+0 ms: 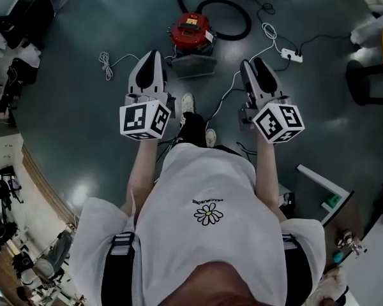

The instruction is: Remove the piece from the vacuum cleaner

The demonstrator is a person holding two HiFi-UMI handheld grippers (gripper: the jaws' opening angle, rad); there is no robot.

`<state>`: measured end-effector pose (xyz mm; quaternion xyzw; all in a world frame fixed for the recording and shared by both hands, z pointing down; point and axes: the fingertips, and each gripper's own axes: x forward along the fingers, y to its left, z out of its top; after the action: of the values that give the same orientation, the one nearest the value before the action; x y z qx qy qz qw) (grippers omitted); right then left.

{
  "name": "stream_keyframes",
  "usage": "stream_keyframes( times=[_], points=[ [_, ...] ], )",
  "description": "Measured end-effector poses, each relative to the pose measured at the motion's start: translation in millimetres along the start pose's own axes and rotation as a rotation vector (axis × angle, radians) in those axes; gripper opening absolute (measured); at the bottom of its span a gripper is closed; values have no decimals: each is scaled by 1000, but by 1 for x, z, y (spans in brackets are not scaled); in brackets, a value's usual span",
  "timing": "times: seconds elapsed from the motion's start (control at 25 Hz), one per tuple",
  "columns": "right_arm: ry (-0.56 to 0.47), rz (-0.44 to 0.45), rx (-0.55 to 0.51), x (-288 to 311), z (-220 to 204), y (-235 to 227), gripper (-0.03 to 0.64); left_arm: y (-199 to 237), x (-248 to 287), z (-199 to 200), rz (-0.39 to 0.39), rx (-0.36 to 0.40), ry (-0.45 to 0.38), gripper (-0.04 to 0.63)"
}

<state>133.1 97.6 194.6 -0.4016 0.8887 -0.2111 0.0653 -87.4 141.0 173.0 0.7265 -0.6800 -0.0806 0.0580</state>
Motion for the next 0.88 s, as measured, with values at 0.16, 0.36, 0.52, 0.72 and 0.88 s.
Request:
stream_keyframes(
  times=[0.16, 0.36, 0.52, 0.72, 0.88],
  points=[
    [47, -11, -39, 54, 6, -18, 183, 24, 61, -12, -17, -19, 24, 0],
    [125, -3, -131, 141, 8, -32, 183, 67, 142, -17, -59, 9, 73, 0],
    [194, -35, -127, 199, -12, -48, 183, 104, 192, -52, -114, 78, 193, 0],
    [347, 19, -269, 254, -65, -81, 183, 135, 261, -145, -220, 297, 424, 0],
    [574, 157, -386, 279, -158, -117, 183, 148, 294, -268, -355, 459, 672, 0]
  ],
)
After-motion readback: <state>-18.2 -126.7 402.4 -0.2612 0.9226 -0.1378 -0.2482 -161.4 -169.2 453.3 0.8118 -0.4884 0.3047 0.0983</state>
